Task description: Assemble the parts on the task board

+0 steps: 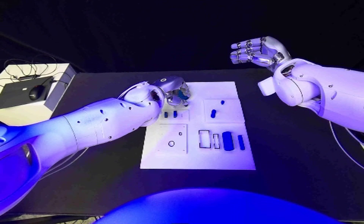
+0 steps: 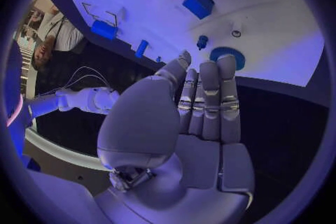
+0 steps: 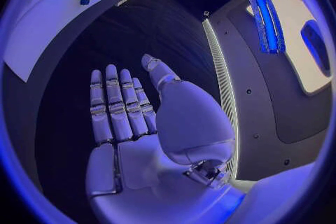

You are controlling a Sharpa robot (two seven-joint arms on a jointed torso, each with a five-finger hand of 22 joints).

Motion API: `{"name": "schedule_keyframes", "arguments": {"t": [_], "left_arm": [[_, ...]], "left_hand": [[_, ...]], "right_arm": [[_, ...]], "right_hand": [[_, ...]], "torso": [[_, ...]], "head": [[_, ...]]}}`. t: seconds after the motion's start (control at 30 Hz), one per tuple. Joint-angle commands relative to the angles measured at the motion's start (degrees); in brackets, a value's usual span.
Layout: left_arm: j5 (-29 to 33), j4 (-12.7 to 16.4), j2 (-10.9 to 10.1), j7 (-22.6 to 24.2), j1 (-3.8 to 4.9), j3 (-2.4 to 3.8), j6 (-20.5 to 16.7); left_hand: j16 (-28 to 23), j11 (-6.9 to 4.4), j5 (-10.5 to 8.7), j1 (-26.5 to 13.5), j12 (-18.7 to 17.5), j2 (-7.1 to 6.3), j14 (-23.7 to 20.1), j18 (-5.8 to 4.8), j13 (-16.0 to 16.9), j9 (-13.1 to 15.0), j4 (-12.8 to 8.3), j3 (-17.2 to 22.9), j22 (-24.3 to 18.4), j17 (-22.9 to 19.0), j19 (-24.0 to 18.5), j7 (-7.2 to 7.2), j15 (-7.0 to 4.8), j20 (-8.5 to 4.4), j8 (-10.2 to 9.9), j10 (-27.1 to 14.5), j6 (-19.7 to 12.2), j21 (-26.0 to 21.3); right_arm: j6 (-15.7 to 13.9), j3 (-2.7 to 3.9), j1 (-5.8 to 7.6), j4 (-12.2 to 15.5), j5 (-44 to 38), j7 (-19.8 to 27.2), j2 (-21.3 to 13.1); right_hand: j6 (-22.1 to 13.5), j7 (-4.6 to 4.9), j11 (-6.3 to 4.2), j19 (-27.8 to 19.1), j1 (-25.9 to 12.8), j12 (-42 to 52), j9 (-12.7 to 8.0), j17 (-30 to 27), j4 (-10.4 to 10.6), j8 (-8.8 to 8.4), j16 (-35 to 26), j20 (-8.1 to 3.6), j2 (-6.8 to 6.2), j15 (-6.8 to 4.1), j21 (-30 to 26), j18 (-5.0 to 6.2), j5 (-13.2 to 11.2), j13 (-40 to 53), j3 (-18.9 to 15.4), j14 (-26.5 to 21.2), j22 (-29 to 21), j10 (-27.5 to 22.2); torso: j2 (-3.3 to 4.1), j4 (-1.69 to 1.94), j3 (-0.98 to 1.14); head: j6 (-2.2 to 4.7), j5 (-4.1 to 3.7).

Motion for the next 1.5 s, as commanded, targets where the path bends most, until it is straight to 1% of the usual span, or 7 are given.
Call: {"name": "schedule_keyframes", "arguments": {"t": [0.03,0.2,0.5,0.7,0.83,1.07,1.5], "left_arm": [[-1.50,-0.44,0.54,-1.43,0.07,-0.06,3.04],[-1.59,-0.88,1.02,-1.83,0.06,-0.17,4.12],[-1.81,-2.38,1.97,-1.80,0.05,-0.25,4.41],[-2.01,-3.57,3.00,-1.69,0.01,-0.88,4.53],[-2.15,-4.61,3.52,-1.66,0.00,-1.19,4.14],[-2.22,-5.94,4.10,-1.47,-0.01,-1.33,3.53],[-2.08,-6.68,4.33,-1.58,-0.01,-1.36,3.92]], "left_hand": [[0.60,-0.15,-0.24,-0.13,-0.21,-0.81,0.90,0.35,-0.07,-0.04,0.30,0.01,0.13,-0.49,0.67,-0.11,-0.26,-0.17,-0.30,-0.52,-0.71,0.31],[1.20,-0.43,-0.27,-0.43,-0.30,-1.26,1.85,-0.16,-0.07,-0.03,1.03,-0.56,0.17,-1.10,1.28,-0.31,-0.77,-0.76,-0.29,-0.87,-0.94,0.35],[1.79,-0.37,-0.29,-0.06,-0.06,-0.84,2.79,-0.10,-0.07,-0.05,1.30,0.25,0.62,-1.46,2.31,0.21,-0.48,-0.80,-0.27,0.82,-0.42,1.52],[2.04,-0.61,-0.27,-0.11,-0.50,-0.49,3.08,-0.12,-0.07,-0.08,0.66,2.09,1.26,-1.54,2.78,0.28,-0.63,-0.86,-0.32,2.41,0.06,3.04],[2.14,-0.58,-0.29,-0.78,-1.07,-0.49,3.07,-0.02,-0.06,-0.07,-0.09,3.62,1.51,-1.61,2.67,0.38,-0.53,-0.81,-0.30,2.94,0.31,3.30],[2.27,-0.48,-0.26,-1.27,-1.14,-0.34,3.03,0.22,-0.07,-0.08,-0.72,4.93,1.58,-1.66,2.62,0.54,-0.39,-0.60,-0.31,3.26,0.45,3.65],[2.43,-0.47,-0.28,-1.55,-1.10,-0.18,2.93,0.24,-0.08,-0.07,-1.16,5.77,1.69,-1.68,2.57,0.69,-0.31,-0.55,-0.31,3.73,0.65,4.18]], "right_arm": [[-0.06,0.03,0.01,0.07,-0.33,0.59,0.06],[-0.08,0.03,0.01,0.12,-0.33,0.59,0.03],[-0.05,0.03,0.01,0.11,-0.33,0.62,0.13],[0.04,0.03,0.01,0.13,-0.33,0.64,0.26],[0.04,0.03,0.01,0.18,-0.33,0.64,0.24],[0.11,0.03,0.01,0.13,-0.33,0.65,0.38],[0.18,0.03,0.00,0.13,-0.33,0.66,0.49]], "right_hand": [[0.01,-0.03,-0.15,-0.15,-0.36,0.07,-0.01,-0.07,-0.02,-0.18,-0.17,-0.23,0.08,-0.06,0.11,0.32,0.35,0.04,0.22,0.05,-0.08,-0.13],[0.01,-0.03,-0.15,-0.15,-0.36,0.07,-0.01,-0.07,-0.02,-0.18,-0.17,-0.23,0.08,-0.06,0.11,0.32,0.35,0.04,0.22,0.05,-0.08,-0.13],[0.01,-0.03,-0.15,-0.15,-0.36,0.07,-0.01,-0.07,-0.02,-0.18,-0.17,-0.23,0.08,-0.06,0.11,0.32,0.35,0.04,0.22,0.05,-0.08,-0.13],[0.01,-0.03,-0.15,-0.15,-0.36,0.07,-0.01,-0.07,-0.02,-0.18,-0.17,-0.23,0.08,-0.06,0.11,0.32,0.35,0.04,0.22,0.05,-0.08,-0.13],[0.01,-0.03,-0.15,-0.15,-0.36,0.07,-0.01,-0.07,-0.02,-0.18,-0.17,-0.23,0.08,-0.06,0.11,0.32,0.35,0.04,0.22,0.05,-0.08,-0.13],[0.01,-0.03,-0.15,-0.15,-0.36,0.07,-0.01,-0.07,-0.02,-0.18,-0.17,-0.23,0.08,-0.06,0.11,0.32,0.35,0.04,0.22,0.05,-0.08,-0.13],[0.09,-0.04,-0.15,-0.15,-0.50,0.03,-0.01,-0.07,0.12,-0.18,-0.17,-0.23,-0.07,-0.06,0.11,0.30,0.39,0.04,0.72,0.04,-0.08,-0.11]], "torso": [[0.03,-0.04,-0.02],[0.04,-0.03,-0.04],[-0.01,0.03,0.00],[0.06,-0.12,-0.04],[0.10,-0.10,-0.03],[0.03,-0.02,0.06],[0.00,0.06,0.03]], "head": [[0.00,-0.01],[0.00,-0.08],[0.00,-0.07],[0.00,-0.03],[0.00,-0.02],[0.00,-0.11],[0.00,-0.13]]}}
